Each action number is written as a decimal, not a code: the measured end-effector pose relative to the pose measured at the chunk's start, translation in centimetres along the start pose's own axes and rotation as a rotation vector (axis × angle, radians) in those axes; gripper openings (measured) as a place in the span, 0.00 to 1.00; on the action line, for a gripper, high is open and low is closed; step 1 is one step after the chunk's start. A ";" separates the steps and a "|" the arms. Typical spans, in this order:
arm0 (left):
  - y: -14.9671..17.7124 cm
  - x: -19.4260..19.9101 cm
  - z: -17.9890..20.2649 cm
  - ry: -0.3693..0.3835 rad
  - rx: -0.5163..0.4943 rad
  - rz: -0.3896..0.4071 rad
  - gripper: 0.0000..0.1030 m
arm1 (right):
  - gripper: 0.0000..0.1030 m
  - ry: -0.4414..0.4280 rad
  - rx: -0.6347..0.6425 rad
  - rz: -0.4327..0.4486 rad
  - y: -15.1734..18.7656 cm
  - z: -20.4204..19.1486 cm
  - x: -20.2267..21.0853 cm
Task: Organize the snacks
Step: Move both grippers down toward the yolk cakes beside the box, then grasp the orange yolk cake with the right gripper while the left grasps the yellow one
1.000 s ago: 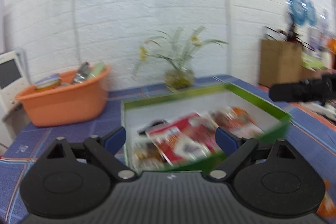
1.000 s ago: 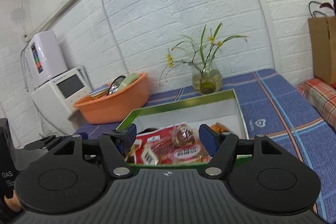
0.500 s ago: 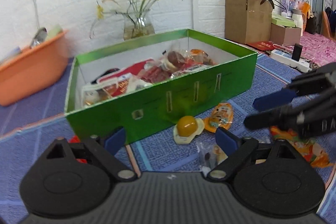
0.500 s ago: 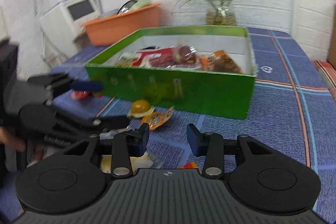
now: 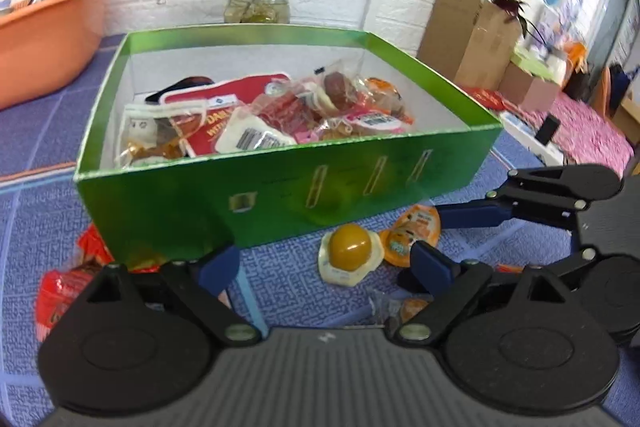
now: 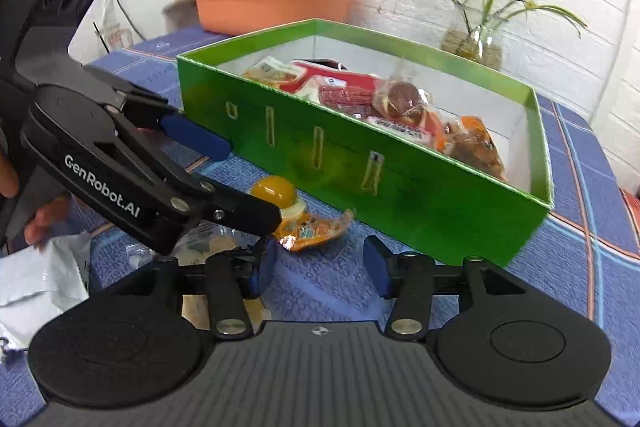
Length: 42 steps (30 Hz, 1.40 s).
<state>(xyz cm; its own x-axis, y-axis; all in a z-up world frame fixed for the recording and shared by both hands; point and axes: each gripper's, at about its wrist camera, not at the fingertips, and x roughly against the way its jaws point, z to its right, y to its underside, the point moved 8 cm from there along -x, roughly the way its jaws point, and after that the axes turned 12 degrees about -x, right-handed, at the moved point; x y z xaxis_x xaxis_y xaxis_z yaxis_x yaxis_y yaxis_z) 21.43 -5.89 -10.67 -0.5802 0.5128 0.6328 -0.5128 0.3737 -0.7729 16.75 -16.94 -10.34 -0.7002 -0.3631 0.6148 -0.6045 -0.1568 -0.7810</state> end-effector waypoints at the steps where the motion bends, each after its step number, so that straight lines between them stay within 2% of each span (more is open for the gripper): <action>1: 0.0 0.1 -0.2 0.013 0.011 0.005 0.89 | 0.85 -0.012 -0.003 0.005 0.0 0.0 -0.1; 6: 0.6 1.1 -0.7 0.074 0.025 0.039 0.89 | 0.85 -0.061 -0.013 0.021 -0.2 -0.2 -0.4; 8: 0.9 1.2 -0.5 0.074 -0.016 0.033 0.89 | 0.58 -0.070 -0.025 0.031 -0.2 -0.2 -0.4; 12: 1.0 0.8 1.0 0.016 -0.122 0.012 0.89 | 0.57 -0.037 -0.071 0.044 -0.4 0.5 -0.3; 17: -0.1 -0.7 2.6 0.037 -0.093 -0.027 0.89 | 0.57 -0.009 -0.135 0.045 0.2 1.9 1.3; 22: -0.6 -1.6 3.3 -0.014 -0.103 -0.064 0.89 | 0.57 0.005 -0.175 0.061 1.0 3.1 2.6; 23: -0.6 -1.6 3.5 -0.015 -0.110 -0.066 0.81 | 0.58 0.006 -0.182 0.064 1.1 3.2 2.6; 24: -0.5 -1.5 3.7 -0.031 -0.129 -0.061 0.54 | 0.58 0.001 -0.191 0.066 1.1 3.4 2.7; 25: -0.4 -1.3 4.0 -0.039 -0.155 -0.055 0.32 | 0.58 -0.004 -0.199 0.069 1.1 3.5 2.8; 26: -0.4 -1.1 4.1 -0.060 -0.173 -0.050 0.23 | 0.58 -0.008 -0.206 0.075 1.0 3.6 2.9; 32: -0.3 -0.9 4.1 -0.077 -0.164 -0.055 0.16 | 0.58 -0.031 -0.217 0.109 0.6 3.5 3.7; 35: 0.1 -0.2 4.7 -0.082 -0.173 -0.041 0.17 | 0.58 -0.040 -0.215 0.133 0.4 3.3 4.2; 42: 1.3 4.1 4.0 -0.116 -0.049 0.068 0.18 | 0.57 -0.063 -0.228 0.188 -0.2 2.4 5.1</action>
<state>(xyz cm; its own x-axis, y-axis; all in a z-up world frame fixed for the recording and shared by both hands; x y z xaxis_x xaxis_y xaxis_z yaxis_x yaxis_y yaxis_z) 15.82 -6.40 -8.93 -0.6837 0.4463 0.5774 -0.4397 0.3795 -0.8140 14.16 -20.94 -7.32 -0.7871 -0.4233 0.4486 -0.5414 0.1259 -0.8313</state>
